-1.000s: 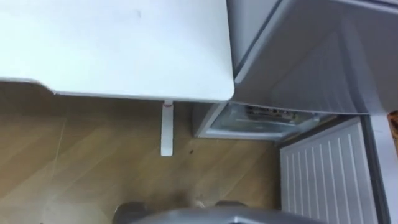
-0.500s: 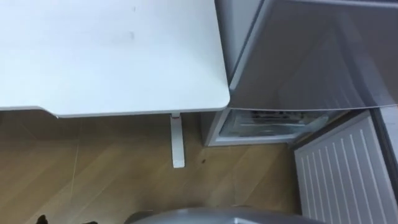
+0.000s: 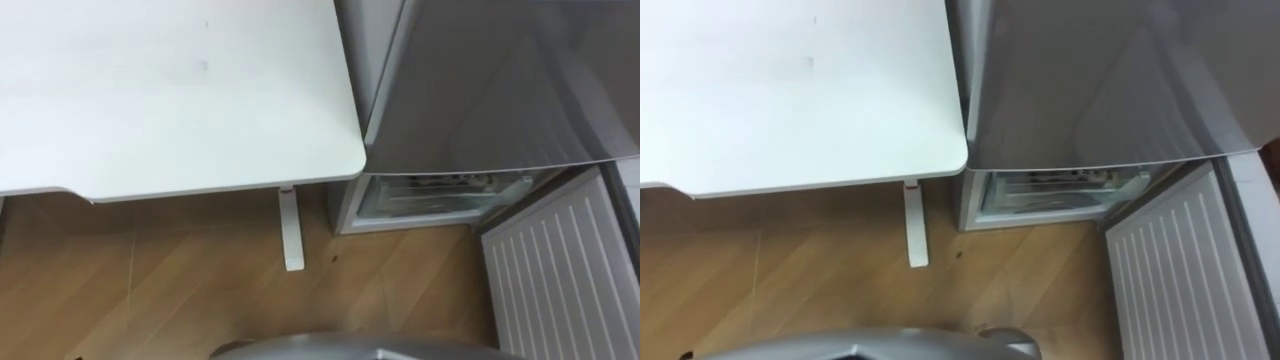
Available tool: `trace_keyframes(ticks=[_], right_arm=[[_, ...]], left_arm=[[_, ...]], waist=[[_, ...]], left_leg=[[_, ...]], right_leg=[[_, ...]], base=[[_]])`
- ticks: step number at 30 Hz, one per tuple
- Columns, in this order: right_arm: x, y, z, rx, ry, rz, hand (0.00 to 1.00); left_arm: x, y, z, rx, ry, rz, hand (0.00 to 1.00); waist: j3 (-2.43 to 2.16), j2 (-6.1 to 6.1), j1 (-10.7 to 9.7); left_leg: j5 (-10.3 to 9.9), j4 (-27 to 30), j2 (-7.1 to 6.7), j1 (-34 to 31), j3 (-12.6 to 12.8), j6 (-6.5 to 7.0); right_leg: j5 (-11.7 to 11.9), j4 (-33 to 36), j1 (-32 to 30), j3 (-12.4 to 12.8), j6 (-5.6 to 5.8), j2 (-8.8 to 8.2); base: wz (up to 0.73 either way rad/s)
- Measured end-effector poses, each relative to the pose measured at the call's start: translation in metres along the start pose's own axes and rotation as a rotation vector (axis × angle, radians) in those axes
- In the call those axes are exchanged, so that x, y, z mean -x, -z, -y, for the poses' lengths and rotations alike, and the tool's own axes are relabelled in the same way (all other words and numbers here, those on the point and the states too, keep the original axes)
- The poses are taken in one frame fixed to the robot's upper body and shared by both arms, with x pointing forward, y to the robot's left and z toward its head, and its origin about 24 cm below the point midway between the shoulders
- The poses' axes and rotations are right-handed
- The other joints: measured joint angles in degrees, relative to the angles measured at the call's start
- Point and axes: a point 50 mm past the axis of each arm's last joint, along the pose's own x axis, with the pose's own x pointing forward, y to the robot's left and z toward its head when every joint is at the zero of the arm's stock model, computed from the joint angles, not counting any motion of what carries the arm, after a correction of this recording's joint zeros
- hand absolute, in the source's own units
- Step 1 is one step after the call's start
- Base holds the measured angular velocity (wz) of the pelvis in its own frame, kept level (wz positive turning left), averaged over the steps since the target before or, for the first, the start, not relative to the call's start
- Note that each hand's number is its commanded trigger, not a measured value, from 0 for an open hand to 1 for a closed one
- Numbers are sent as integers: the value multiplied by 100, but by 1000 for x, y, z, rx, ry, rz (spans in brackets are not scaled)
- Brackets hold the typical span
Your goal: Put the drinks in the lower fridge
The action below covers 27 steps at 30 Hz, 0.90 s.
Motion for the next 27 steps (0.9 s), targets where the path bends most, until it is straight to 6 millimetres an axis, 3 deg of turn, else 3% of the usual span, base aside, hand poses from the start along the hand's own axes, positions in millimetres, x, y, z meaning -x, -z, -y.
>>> trace_keyframes(ticks=[1,4,7,13,17,22,27], right_arm=[[0,-1,0,3,-6,4,0],[0,-4,0,9,-12,25,0],[0,-5,1,6,-9,41,0],[0,-5,5,32,29,55,0],[-1,-1,13,61,19,55,0],[2,7,1,119,-48,67,0],[5,23,-7,196,-129,53,0]], left_arm=[[0,0,-1,-8,-3,0,0],[0,-1,-3,-40,-9,-9,0],[0,-1,-3,-40,-9,-11,0],[0,0,-7,-46,-14,-40,0],[1,2,-7,-49,5,-46,0],[0,0,0,-104,45,-42,0],[0,4,2,-124,54,-55,0]], waist=[[4,84,-2],[9,139,-18],[-14,243,-27],[-13,313,12],[7,279,50],[61,162,36],[42,37,78]], left_leg=[[0,0,1,-6,0,0],[0,2,-7,-14,-7,0],[0,2,-6,-16,-9,0],[0,19,-3,-74,-64,0],[0,18,0,-65,-66,-1],[0,11,7,-7,-29,-2],[-4,-49,43,107,90,-12]], right_leg=[[0,-1,-7,7,0,3],[1,-6,-4,22,1,1],[0,-55,-4,40,1,9],[2,-82,-14,72,-2,36],[10,-79,6,109,-14,49],[9,-91,46,152,-15,51],[15,-88,47,310,-34,94]], base=[[0],[0],[0],[4],[0],[-4],[-15]])
